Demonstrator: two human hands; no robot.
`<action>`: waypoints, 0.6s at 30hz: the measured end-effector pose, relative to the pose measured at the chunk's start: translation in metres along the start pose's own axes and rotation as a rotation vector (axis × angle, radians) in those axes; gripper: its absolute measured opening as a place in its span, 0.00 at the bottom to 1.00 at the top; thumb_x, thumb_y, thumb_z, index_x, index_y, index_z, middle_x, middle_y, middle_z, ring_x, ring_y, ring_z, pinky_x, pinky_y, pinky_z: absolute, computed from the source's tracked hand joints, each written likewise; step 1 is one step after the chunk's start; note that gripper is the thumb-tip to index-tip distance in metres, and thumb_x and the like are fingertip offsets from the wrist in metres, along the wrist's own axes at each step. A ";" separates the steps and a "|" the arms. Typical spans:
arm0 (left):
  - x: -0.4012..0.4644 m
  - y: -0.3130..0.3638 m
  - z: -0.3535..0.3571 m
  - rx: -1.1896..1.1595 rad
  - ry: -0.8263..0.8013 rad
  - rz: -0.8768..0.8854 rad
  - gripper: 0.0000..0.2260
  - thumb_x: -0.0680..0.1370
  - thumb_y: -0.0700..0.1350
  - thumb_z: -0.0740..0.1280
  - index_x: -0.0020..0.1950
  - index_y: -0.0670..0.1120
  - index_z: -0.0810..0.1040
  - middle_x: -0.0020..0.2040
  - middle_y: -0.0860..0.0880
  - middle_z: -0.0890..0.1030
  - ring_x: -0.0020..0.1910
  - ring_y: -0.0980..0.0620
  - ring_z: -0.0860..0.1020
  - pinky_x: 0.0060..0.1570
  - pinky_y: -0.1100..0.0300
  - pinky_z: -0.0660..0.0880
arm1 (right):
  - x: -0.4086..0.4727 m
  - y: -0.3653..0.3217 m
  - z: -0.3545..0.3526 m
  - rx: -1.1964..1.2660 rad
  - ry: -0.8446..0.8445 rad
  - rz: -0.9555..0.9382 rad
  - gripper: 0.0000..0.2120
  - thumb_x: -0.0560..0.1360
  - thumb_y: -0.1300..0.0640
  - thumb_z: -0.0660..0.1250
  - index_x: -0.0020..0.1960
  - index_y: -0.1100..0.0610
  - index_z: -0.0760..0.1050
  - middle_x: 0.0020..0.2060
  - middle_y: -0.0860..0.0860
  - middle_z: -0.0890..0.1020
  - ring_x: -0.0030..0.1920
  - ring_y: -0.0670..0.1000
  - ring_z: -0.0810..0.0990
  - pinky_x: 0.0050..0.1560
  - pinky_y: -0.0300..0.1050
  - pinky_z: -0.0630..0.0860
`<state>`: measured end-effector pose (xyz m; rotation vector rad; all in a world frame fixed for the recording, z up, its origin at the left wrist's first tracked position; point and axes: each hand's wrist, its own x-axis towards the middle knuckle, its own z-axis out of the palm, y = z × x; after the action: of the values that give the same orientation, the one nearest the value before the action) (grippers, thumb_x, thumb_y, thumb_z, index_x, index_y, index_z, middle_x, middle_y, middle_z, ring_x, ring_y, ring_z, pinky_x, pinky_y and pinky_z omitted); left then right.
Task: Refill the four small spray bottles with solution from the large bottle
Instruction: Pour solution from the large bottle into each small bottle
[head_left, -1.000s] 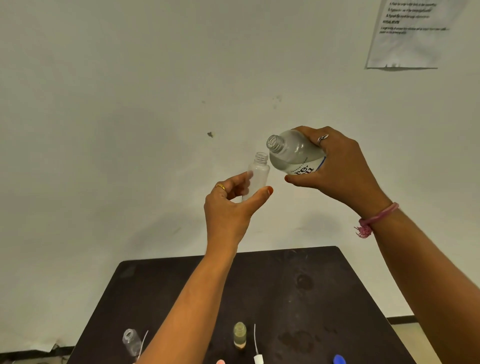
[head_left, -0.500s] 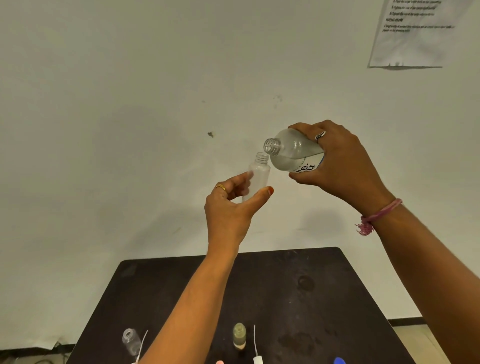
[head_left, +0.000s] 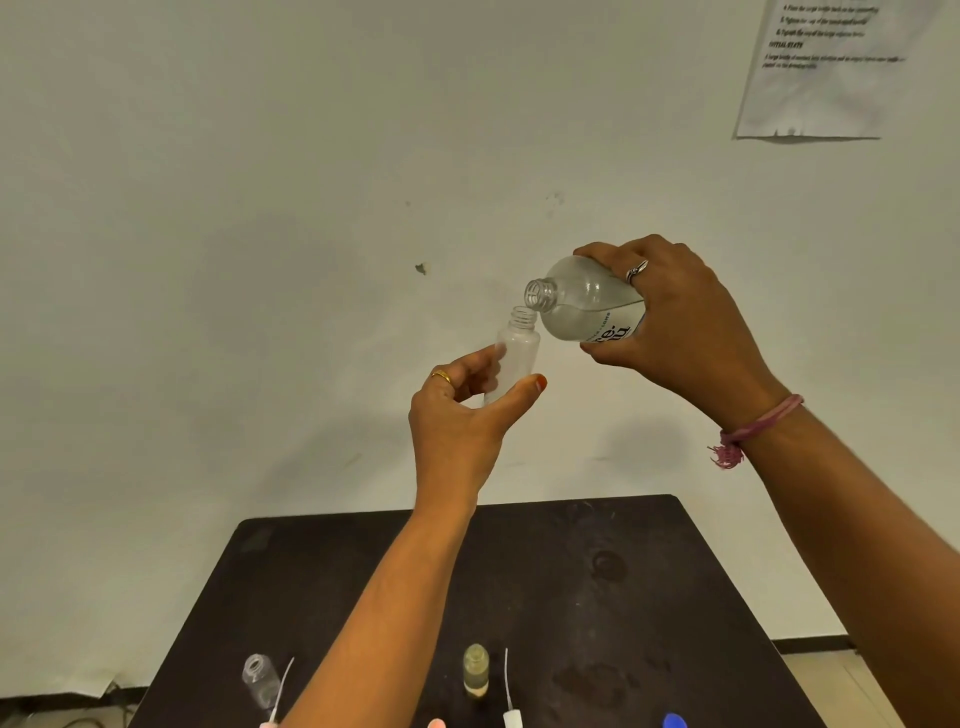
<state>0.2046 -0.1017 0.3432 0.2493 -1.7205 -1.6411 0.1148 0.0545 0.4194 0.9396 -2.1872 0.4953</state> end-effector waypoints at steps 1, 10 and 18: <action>0.000 0.000 0.000 0.000 0.000 0.001 0.21 0.67 0.50 0.77 0.59 0.51 0.80 0.55 0.52 0.82 0.52 0.56 0.80 0.37 0.79 0.72 | 0.000 0.000 0.000 -0.004 0.004 -0.005 0.34 0.63 0.54 0.77 0.67 0.50 0.71 0.56 0.53 0.76 0.54 0.55 0.73 0.48 0.40 0.67; -0.003 0.000 0.001 -0.002 0.004 0.004 0.22 0.67 0.50 0.77 0.59 0.51 0.80 0.55 0.52 0.82 0.51 0.57 0.80 0.37 0.78 0.72 | -0.002 -0.002 -0.001 -0.023 0.026 -0.027 0.34 0.63 0.55 0.78 0.67 0.51 0.71 0.55 0.54 0.77 0.53 0.56 0.74 0.47 0.42 0.68; -0.004 -0.002 0.001 -0.010 0.008 -0.002 0.22 0.67 0.49 0.78 0.60 0.50 0.80 0.55 0.52 0.82 0.52 0.57 0.80 0.37 0.78 0.72 | -0.003 -0.003 -0.001 -0.027 0.039 -0.044 0.34 0.63 0.57 0.78 0.67 0.53 0.72 0.54 0.55 0.77 0.53 0.57 0.74 0.46 0.43 0.69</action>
<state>0.2063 -0.0987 0.3397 0.2529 -1.7060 -1.6479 0.1191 0.0544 0.4187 0.9541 -2.1287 0.4577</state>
